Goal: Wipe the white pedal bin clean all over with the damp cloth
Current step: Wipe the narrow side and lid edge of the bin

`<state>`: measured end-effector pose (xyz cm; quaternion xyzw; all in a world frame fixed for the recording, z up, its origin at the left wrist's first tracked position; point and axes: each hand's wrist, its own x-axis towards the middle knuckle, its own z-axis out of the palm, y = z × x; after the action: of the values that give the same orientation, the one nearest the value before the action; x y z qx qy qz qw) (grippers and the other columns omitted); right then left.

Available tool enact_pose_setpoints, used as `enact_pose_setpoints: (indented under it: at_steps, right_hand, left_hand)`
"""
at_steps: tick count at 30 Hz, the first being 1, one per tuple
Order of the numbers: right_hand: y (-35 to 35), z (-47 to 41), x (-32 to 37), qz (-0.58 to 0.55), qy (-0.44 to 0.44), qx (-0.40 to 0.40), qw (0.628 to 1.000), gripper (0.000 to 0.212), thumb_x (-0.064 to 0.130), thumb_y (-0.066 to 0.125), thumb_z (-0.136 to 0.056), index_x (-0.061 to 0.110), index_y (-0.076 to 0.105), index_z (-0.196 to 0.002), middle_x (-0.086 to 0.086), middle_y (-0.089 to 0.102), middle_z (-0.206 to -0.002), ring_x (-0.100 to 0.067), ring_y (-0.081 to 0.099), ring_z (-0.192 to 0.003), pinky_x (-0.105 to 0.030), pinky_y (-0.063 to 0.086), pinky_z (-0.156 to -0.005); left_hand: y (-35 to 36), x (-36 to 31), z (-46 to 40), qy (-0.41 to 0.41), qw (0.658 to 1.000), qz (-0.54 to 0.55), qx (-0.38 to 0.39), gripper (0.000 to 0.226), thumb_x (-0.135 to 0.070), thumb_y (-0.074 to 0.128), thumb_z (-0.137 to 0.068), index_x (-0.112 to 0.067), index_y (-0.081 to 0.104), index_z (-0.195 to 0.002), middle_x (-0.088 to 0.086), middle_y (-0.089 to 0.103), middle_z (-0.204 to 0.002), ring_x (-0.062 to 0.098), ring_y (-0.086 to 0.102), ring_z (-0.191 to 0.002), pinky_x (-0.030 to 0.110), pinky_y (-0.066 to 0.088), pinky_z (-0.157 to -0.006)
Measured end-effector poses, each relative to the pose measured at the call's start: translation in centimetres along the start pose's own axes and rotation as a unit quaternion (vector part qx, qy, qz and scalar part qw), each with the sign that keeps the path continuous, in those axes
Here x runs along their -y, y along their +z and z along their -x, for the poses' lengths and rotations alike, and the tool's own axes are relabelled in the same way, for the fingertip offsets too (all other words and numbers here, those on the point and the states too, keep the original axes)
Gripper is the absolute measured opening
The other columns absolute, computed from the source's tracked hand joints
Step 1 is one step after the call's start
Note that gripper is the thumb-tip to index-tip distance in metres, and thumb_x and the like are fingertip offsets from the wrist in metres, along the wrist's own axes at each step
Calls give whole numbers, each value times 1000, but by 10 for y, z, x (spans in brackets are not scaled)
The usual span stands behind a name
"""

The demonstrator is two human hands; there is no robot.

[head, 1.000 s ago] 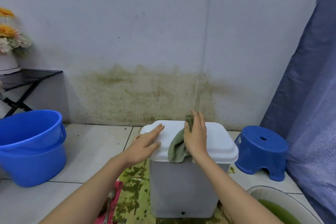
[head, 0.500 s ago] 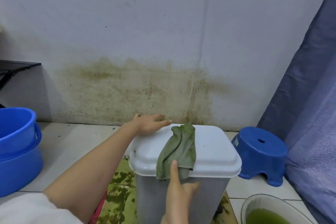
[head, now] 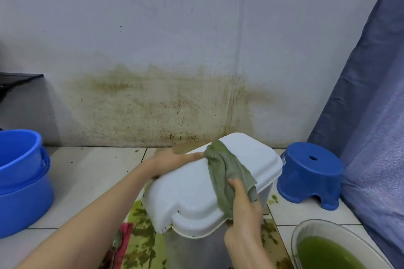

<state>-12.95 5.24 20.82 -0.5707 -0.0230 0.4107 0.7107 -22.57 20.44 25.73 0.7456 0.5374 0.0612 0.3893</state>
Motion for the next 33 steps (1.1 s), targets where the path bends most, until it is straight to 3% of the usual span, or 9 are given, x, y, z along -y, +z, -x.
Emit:
enact_pose_setpoints:
  at_steps: [7, 10, 14, 16, 19, 22, 25, 28, 33]
  right_hand:
    - [1, -26, 57, 43, -40, 16, 998, 17, 25, 67, -73, 9, 61, -76, -9, 63, -82, -24, 56, -76, -30, 42, -64]
    - [3, -38, 68, 100, -43, 39, 993, 30, 34, 65, -72, 8, 63, -87, -12, 65, -87, -26, 58, -78, -29, 42, -62]
    - [-3, -53, 58, 195, -60, 75, 976, 45, 38, 61, -80, 4, 57, -110, -14, 64, -98, -27, 61, -85, -29, 44, -62]
    - [-5, -52, 52, 231, -86, 99, 964, 47, 35, 57, -87, 7, 45, -123, -10, 59, -103, -23, 57, -90, -31, 45, -67]
    - [6, -52, 50, 427, -248, 40, 868, 69, 41, 50, -92, 16, 16, -147, -10, 28, -150, -31, 28, -136, -50, 29, -108]
    - [31, -63, 53, 578, -419, 69, 696, 67, 57, 39, -92, 32, 14, -149, 0, 5, -159, -25, 0, -146, -51, 3, -114]
    - [63, -83, 54, 696, -394, 159, 579, 60, 67, 30, -89, 43, 25, -144, 6, 19, -157, -26, 10, -145, -50, 5, -113]
    - [66, -81, 47, 701, -385, 169, 576, 48, 60, 32, -93, 38, 45, -133, 10, 48, -140, -24, 33, -135, -47, 18, -108]
    - [19, -17, 27, 689, -426, 161, 564, 53, 63, 25, -93, 39, 40, -138, 16, 38, -146, -16, 27, -138, -38, 15, -109]
  left_hand:
    - [24, 0, 31, -97, 982, 75, -141, 89, -83, 43, -71, -10, 57, -119, 2, 61, -97, 22, 58, -84, 28, 42, -66]
    - [35, -4, 39, -101, 981, 51, -161, 81, -74, 27, -86, -8, 54, -123, 5, 59, -106, 21, 48, -87, 30, 37, -71]
    - [51, 1, 45, -117, 983, 33, -136, 73, -67, 17, -92, -9, 57, -110, -3, 44, -73, 16, 48, -71, 26, 34, -56]
    - [53, 7, 47, -138, 981, 41, -132, 77, -66, 17, -92, -6, 57, -117, -1, 47, -76, 14, 44, -64, 26, 31, -54]
    - [49, 10, 47, -158, 979, 41, -120, 81, -67, 15, -92, -2, 54, -124, 11, 59, -114, 20, 46, -78, 29, 36, -70]
    - [53, 4, 44, -168, 976, 47, -127, 81, -68, 17, -92, -3, 54, -124, 13, 57, -122, 21, 45, -84, 31, 36, -73]
    - [58, 1, 44, -183, 972, 47, -139, 77, -65, 17, -93, -5, 54, -123, 10, 57, -109, 21, 43, -81, 32, 33, -69]
    - [58, 0, 48, -186, 972, 15, -142, 78, -65, 12, -93, -7, 55, -123, 8, 57, -116, 21, 42, -85, 31, 30, -68]
    - [54, 18, 32, -143, 986, -1, -81, 88, -76, 5, -74, -25, 47, -133, 9, 53, -131, 28, 51, -107, 39, 39, -92]
